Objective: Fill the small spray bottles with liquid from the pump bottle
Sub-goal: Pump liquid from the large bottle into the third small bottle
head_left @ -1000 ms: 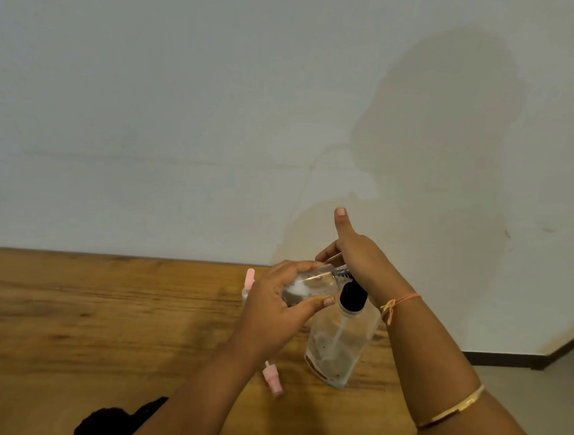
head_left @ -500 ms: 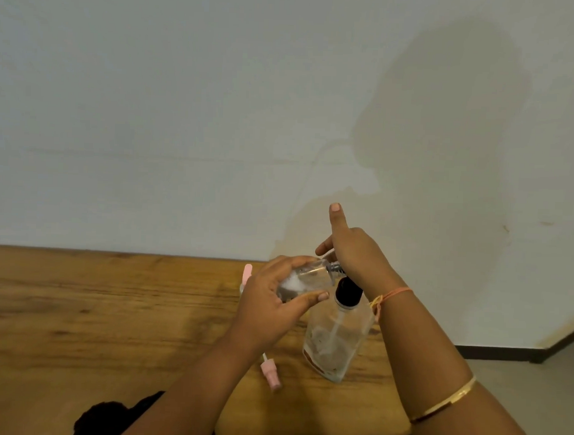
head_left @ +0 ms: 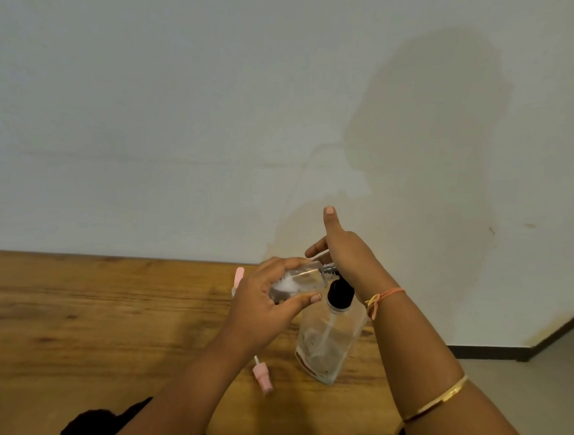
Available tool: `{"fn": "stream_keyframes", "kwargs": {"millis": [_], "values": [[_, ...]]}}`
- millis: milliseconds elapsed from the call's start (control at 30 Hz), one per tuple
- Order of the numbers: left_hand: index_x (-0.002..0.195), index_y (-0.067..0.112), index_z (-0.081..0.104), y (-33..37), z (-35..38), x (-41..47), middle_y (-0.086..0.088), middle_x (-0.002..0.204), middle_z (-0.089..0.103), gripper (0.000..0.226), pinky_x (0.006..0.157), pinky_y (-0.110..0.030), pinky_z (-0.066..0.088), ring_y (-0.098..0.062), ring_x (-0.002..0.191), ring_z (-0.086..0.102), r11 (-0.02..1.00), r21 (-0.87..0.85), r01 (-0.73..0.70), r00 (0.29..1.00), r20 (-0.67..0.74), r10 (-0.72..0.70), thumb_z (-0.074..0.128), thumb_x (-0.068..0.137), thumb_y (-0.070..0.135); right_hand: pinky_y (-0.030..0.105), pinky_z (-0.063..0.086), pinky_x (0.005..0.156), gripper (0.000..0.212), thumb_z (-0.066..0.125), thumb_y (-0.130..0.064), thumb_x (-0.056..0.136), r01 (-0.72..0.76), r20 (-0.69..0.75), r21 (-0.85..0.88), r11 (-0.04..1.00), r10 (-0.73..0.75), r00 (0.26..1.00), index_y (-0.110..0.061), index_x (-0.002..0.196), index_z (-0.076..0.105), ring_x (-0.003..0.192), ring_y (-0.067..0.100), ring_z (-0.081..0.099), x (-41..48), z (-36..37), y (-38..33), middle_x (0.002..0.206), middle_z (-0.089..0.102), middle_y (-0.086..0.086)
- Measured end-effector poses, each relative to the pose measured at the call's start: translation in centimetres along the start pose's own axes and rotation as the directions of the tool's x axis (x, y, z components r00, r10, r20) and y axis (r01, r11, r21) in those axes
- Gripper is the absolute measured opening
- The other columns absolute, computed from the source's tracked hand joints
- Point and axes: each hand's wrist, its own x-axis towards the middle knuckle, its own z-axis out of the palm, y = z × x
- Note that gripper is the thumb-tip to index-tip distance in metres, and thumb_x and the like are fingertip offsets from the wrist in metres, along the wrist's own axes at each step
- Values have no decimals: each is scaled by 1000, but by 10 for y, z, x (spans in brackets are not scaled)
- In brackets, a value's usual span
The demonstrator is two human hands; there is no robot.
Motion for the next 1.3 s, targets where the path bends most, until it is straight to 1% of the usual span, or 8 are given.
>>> {"fn": "stream_keyframes", "kwargs": {"millis": [200, 333, 533, 767, 900, 1000, 1167, 1300], "values": [[97, 48, 53, -5, 3, -2, 24, 100, 57, 42, 71, 2, 39, 15, 96, 50, 998, 49, 50, 998, 24, -52, 77, 71, 25, 33, 43, 77, 86, 11, -64, 93, -62, -11, -7, 998, 62, 998, -2, 87, 71, 81, 19, 60, 0, 3, 10, 76, 64, 3], [98, 48, 53, -5, 4, -5, 25, 101, 57, 42, 70, 3, 39, 17, 97, 48, 998, 34, 55, 998, 12, -55, 76, 72, 25, 29, 41, 66, 85, 11, -63, 94, -51, 7, -25, 998, 51, 999, -2, 90, 70, 75, 14, 59, -1, 4, 8, 81, 66, 7], [98, 44, 55, -2, 3, -6, 23, 97, 59, 43, 68, 1, 41, 16, 95, 51, 999, -41, 14, 999, -32, -15, 77, 70, 19, 35, 45, 82, 83, 11, -62, 94, 2, 13, -19, 1000, -1, 1000, -4, 91, 70, 84, 21, 61, 1, 2, 0, 93, 67, 13], [99, 51, 58, -15, 9, -7, 18, 106, 64, 39, 80, -12, 49, 4, 102, 57, 999, -30, 38, 999, -19, -39, 69, 62, 48, 33, 45, 76, 88, 11, -65, 93, -73, 4, -57, 996, 73, 997, -2, 83, 71, 80, 19, 61, 3, 5, 11, 85, 67, 10], [98, 49, 56, -9, 7, -6, 23, 103, 61, 39, 76, -5, 45, 10, 101, 53, 998, -49, 43, 998, -34, -45, 73, 66, 37, 37, 46, 86, 85, 11, -62, 94, -29, 24, -40, 999, 30, 999, -2, 87, 71, 86, 24, 62, 1, 3, 3, 93, 68, 15], [98, 45, 56, -5, 4, -5, 24, 100, 58, 42, 71, 2, 40, 18, 97, 49, 997, -68, 22, 999, -23, -24, 76, 70, 20, 34, 43, 82, 83, 10, -61, 95, 18, 25, -79, 997, -16, 1000, -4, 90, 70, 85, 22, 60, 3, 2, 0, 93, 66, 13], [100, 47, 56, -12, 7, -4, 16, 104, 62, 43, 75, -4, 44, 10, 99, 53, 998, -47, 33, 999, 6, -33, 76, 70, 24, 33, 41, 73, 85, 10, -65, 92, -56, 3, -66, 996, 56, 998, -3, 91, 69, 77, 15, 58, 5, 1, 12, 84, 63, 7], [100, 50, 55, -17, 10, -6, 17, 106, 62, 40, 78, -8, 48, 7, 100, 54, 998, -44, 43, 999, 2, -43, 72, 66, 40, 44, 40, 96, 86, 9, -70, 89, -48, -44, -120, 992, 43, 998, -10, 80, 70, 88, 22, 59, 8, 4, 16, 78, 63, 1]]}}
